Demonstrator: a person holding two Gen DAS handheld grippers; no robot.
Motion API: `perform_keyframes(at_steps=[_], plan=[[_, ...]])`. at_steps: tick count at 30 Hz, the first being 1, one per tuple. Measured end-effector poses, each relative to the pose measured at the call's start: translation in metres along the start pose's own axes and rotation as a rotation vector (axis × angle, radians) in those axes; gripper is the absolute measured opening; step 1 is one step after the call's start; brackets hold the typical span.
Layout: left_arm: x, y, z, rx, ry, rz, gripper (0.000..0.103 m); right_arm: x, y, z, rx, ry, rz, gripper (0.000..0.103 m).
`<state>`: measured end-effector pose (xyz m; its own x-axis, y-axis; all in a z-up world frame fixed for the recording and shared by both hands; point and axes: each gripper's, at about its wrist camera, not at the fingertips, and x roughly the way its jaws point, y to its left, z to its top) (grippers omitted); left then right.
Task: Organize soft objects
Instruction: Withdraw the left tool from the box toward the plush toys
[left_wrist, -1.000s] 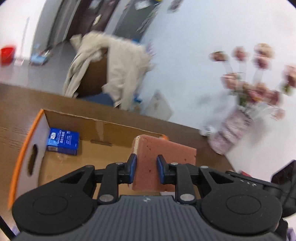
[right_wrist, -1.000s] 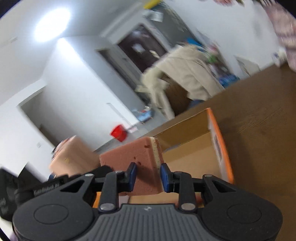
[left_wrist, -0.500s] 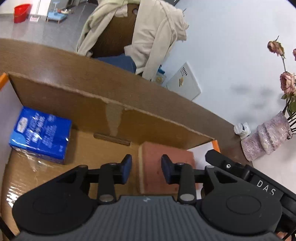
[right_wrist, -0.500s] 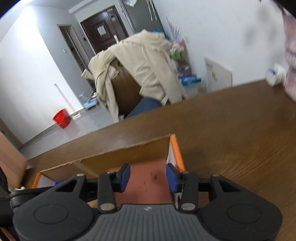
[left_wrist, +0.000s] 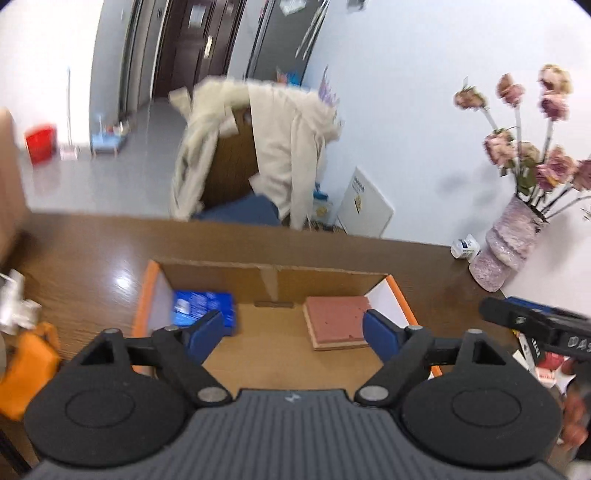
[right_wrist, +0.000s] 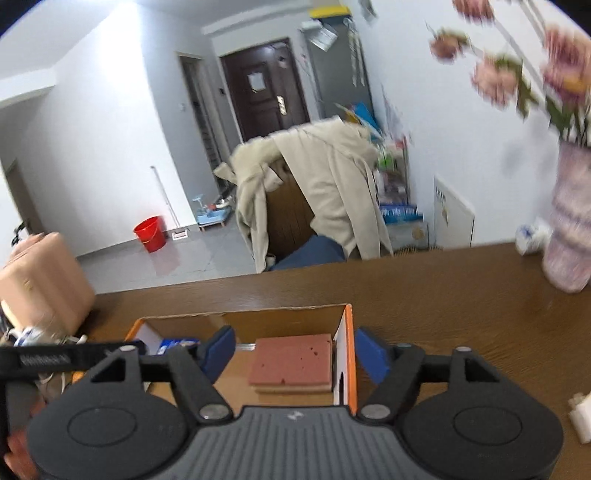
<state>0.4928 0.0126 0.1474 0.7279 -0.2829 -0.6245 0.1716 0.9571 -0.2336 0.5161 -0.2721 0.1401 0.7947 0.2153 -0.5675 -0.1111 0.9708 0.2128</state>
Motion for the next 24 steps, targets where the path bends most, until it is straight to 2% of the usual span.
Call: perform_keyframes(at_steps=[4,13,17,24], plan=[[-0.064,0.001,-0.012,0.049,-0.053,0.028,0.095,-0.059,0.010,-0.003,-0.036,-0.048,0.023,0.084],[-0.175,0.003,-0.073,0.103,-0.168,0.104,0.100,-0.174,0.023,-0.043,-0.106,-0.126,0.038,0.091],[-0.209,0.004,-0.115,0.123,-0.220,0.103,0.101,-0.210,0.028,-0.075,-0.132,-0.144,0.041,0.092],[-0.255,0.014,-0.210,0.107,-0.299,0.081,0.103,-0.258,0.033,-0.161,-0.154,-0.174,0.076,0.096]])
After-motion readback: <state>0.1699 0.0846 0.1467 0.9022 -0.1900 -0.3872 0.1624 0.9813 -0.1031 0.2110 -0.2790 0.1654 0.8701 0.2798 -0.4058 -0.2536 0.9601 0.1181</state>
